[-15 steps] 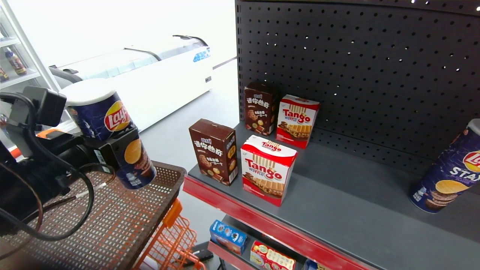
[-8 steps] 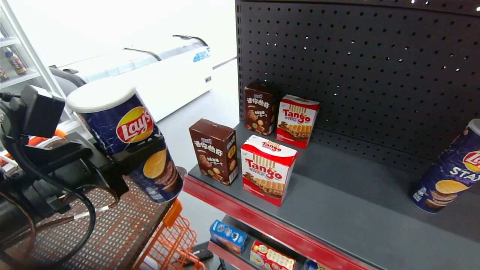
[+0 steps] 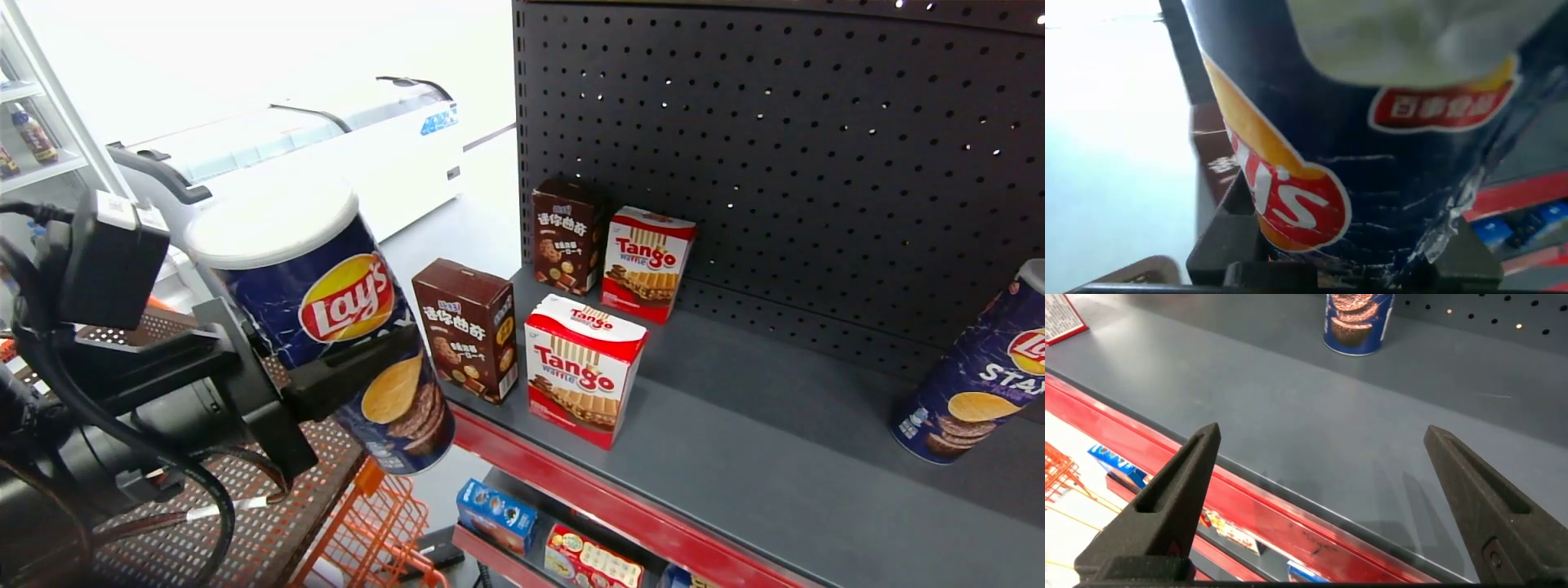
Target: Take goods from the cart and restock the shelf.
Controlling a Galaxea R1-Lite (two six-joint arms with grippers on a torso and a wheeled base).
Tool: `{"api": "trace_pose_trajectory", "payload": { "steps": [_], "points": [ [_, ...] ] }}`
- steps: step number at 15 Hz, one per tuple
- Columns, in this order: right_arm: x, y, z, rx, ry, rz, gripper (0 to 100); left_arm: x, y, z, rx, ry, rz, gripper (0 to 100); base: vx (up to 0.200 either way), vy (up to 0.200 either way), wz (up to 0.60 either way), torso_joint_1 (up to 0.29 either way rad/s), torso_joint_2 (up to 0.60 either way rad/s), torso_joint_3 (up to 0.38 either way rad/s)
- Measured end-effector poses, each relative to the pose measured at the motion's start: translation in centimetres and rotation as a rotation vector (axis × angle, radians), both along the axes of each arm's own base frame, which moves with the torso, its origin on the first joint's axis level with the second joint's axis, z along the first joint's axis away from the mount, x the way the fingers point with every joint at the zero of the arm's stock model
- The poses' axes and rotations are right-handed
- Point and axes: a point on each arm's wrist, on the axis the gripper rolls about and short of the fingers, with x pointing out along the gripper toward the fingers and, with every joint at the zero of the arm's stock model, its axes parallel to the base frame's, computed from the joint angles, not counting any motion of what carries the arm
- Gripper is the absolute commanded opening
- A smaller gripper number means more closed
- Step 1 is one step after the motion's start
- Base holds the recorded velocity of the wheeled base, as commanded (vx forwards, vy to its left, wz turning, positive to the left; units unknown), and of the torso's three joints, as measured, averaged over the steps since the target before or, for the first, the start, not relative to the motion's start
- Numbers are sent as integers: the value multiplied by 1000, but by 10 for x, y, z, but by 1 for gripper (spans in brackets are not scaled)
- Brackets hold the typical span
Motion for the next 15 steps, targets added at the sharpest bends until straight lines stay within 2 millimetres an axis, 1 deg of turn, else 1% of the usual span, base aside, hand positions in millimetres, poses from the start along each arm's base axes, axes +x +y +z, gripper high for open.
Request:
{"api": "trace_pose_trajectory", "payload": {
  "steps": [4,7,8,11,15],
  "points": [
    [0,0,0,-1,0,2,100,0,-27,1,8,6,-112,0,0,0,0,0,0,0],
    [0,0,0,-1,0,2,100,-2,-36,-6,33,43,-153,0,0,0,0,0,0,0],
    [0,0,0,-1,0,3,100,-5,-40,-12,66,84,-179,0,0,0,0,0,0,0],
    [0,0,0,-1,1,3,100,-15,-48,-14,104,94,-238,0,0,0,0,0,0,0],
    [0,0,0,-1,1,3,100,-19,-50,-12,104,86,-261,0,0,0,-600,0,5,5]
  ]
}}
